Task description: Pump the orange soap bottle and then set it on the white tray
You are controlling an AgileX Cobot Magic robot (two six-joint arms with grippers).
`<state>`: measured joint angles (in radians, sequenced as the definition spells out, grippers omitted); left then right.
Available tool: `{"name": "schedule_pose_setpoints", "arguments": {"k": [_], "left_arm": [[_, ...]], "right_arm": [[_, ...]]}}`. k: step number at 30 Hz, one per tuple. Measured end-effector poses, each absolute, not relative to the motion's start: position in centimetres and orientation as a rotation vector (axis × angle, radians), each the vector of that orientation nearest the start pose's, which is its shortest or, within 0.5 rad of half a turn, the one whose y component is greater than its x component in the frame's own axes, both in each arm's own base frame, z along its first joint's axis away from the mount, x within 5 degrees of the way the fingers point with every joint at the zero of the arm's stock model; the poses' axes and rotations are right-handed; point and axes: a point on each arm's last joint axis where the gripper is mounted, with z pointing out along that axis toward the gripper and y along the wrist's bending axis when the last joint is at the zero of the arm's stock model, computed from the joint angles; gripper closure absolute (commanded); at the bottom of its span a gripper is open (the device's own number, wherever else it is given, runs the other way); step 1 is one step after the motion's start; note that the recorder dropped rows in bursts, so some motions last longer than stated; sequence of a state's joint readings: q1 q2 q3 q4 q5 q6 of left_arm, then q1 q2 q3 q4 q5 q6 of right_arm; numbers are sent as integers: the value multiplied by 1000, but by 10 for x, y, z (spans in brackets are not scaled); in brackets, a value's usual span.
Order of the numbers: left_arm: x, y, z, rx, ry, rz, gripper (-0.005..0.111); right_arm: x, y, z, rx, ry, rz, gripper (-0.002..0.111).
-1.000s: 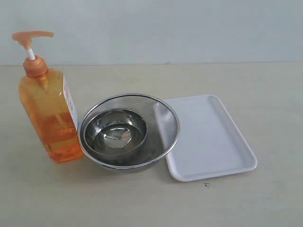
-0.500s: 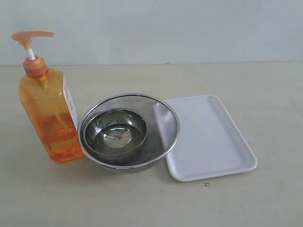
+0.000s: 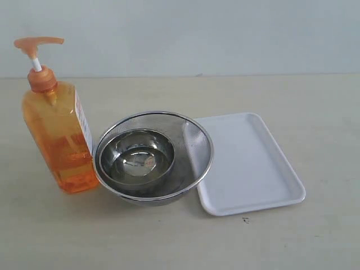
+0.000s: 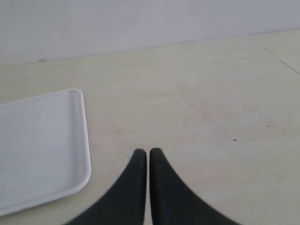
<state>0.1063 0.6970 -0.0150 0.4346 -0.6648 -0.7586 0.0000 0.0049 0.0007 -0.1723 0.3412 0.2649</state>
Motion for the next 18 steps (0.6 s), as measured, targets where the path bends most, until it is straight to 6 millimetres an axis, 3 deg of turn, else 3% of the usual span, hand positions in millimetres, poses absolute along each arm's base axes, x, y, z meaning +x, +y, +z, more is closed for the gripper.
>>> {"name": "schedule_pose_setpoints", "arguments": {"k": [10, 18], "left_arm": [[131, -4, 227, -384, 1680, -482, 11], [137, -5, 244, -361, 1658, -496, 11]], "right_arm": [[54, -5, 182, 134, 1820, 20, 108], [54, -5, 182, 134, 1820, 20, 108]]}}
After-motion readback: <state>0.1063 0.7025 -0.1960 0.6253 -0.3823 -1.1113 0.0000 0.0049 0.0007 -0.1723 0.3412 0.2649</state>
